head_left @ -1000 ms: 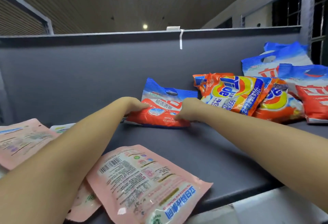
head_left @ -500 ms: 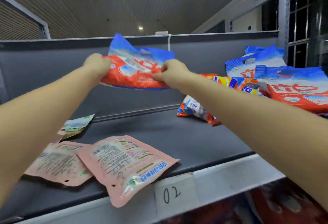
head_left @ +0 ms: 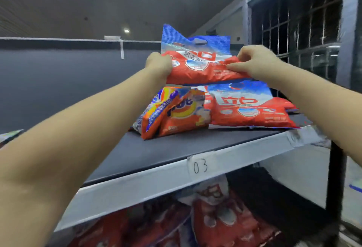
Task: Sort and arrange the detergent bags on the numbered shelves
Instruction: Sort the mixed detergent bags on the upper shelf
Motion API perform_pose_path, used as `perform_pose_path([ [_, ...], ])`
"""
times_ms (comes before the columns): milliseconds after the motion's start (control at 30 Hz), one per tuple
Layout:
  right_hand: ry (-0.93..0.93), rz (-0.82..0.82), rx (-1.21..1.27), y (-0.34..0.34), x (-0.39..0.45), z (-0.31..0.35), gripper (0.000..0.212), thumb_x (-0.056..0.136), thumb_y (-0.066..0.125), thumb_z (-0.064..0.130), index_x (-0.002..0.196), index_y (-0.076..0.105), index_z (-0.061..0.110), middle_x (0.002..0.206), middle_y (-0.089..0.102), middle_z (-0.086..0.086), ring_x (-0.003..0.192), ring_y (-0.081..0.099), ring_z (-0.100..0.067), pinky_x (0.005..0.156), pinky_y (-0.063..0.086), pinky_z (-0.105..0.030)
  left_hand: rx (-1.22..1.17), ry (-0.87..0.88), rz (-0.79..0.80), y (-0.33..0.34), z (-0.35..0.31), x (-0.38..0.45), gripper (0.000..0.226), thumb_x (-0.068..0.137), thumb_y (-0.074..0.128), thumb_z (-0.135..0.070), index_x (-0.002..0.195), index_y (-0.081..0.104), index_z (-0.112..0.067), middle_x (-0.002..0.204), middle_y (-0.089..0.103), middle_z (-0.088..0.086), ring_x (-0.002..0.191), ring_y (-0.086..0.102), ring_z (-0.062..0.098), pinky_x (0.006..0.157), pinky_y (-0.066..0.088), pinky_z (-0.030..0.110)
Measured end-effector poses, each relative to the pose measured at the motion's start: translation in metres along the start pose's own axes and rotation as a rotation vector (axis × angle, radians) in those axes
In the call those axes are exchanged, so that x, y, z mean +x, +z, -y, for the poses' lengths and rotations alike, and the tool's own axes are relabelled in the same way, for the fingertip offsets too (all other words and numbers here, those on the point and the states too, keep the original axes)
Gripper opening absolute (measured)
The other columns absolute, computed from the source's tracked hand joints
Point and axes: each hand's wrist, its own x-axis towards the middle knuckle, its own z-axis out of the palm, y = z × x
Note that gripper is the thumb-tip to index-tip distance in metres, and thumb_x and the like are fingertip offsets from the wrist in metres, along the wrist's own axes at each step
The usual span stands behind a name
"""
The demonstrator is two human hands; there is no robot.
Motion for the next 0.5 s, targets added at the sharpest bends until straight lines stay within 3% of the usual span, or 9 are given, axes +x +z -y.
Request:
perform_pose_path([
  [33, 0.012, -0.012, -0.021, -0.014, -0.001, -0.021, 0.023, 0.081, 0.071, 0.031, 0.086, 0.059, 0.012, 0.087, 0.056, -0.006, 0.083, 0.05, -0.019, 0.069, 0.034, -0.026, -0.024, -0.009, 0.032, 0.025, -0.006, -0.007, 0.035, 0.095, 0.041, -0.012, 0.124, 0.055, 0.002, 0.125, 0.059, 0.017, 0.113, 0.058, 0.031, 0.08, 0.047, 0.029],
  [133, 0.067, -0.044, -0.082, -0.048, -0.005, -0.085, 0.02, 0.082, 0.071, 0.028, 0.084, 0.06, 0.011, 0.085, 0.057, -0.006, 0.084, 0.051, -0.02, 0.069, 0.033, -0.027, -0.111, -0.046, 0.158, 0.096, -0.025, -0.036, 0.034, 0.098, 0.042, -0.012, 0.128, 0.053, 0.001, 0.13, 0.056, 0.017, 0.119, 0.055, 0.03, 0.062, 0.044, 0.019],
  [300, 0.235, -0.045, -0.292, -0.082, -0.009, -0.178, 0.024, 0.086, 0.066, 0.03, 0.097, 0.065, 0.009, 0.097, 0.062, -0.01, 0.1, 0.056, -0.028, 0.075, 0.036, -0.03, -0.048, -0.076, 0.155, 0.199, -0.038, -0.077, 0.036, 0.096, 0.041, -0.017, 0.126, 0.055, -0.002, 0.129, 0.056, 0.018, 0.116, 0.053, 0.034, 0.091, 0.042, 0.033],
  [500, 0.316, 0.306, -0.596, -0.075, -0.013, -0.242, 0.039, 0.09, 0.056, 0.036, 0.097, 0.066, -0.001, 0.105, 0.065, -0.02, 0.097, 0.058, -0.034, 0.069, 0.035, -0.026, 0.267, 0.006, 0.317, 0.244, -0.042, -0.09, 0.038, 0.095, 0.044, -0.026, 0.122, 0.054, -0.001, 0.126, 0.057, 0.018, 0.117, 0.052, 0.033, 0.088, 0.041, 0.032],
])
